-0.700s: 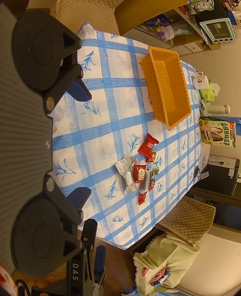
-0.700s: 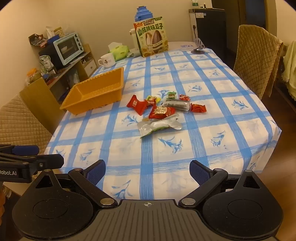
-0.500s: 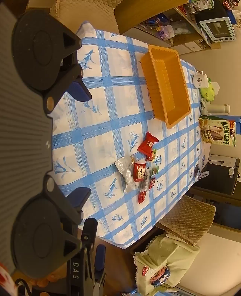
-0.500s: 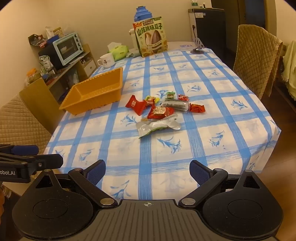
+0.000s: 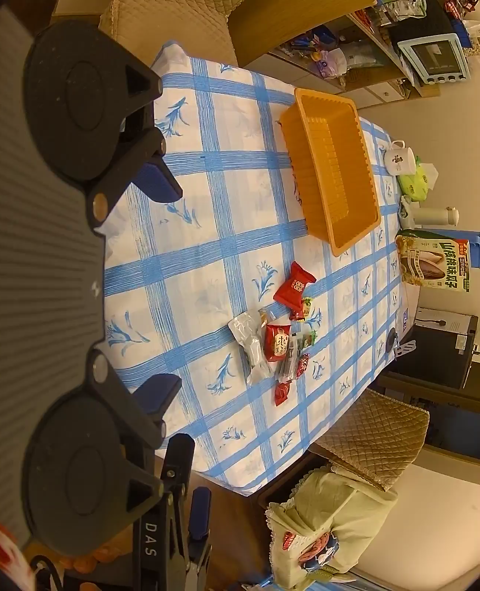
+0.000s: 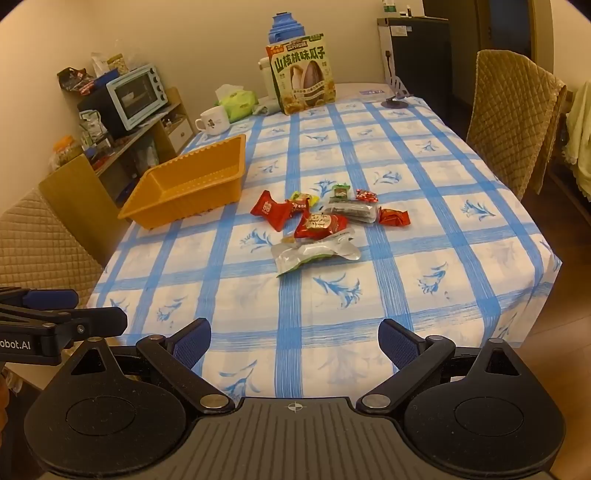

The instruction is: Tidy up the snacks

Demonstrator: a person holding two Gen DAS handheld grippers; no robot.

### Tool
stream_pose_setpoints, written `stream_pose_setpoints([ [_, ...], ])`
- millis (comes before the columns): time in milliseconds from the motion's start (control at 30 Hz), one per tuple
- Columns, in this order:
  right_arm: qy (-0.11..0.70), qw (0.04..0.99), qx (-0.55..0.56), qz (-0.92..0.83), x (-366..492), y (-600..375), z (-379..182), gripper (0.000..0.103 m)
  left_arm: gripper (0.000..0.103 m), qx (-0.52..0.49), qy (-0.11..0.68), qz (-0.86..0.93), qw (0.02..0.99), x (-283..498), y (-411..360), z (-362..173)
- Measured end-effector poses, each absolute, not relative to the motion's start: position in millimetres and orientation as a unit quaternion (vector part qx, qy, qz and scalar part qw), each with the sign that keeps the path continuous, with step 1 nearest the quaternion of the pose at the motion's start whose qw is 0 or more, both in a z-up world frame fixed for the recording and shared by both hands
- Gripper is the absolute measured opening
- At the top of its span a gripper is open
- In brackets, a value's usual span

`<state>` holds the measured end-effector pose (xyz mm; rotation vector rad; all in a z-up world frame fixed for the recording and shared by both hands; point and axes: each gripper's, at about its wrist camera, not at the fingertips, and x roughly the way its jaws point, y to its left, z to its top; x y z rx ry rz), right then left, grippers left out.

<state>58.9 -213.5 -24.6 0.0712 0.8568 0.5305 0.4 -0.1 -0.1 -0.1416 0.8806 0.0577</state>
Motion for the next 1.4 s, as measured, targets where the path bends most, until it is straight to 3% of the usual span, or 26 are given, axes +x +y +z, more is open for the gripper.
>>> stream_pose_setpoints([
  [1400, 0.408, 0.876, 0.032, 0.255, 57.4, -210.5, -21.9, 0.097, 0.099, -0.07, 0.424, 0.027, 0.902, 3.4, -6.8, 1.5],
])
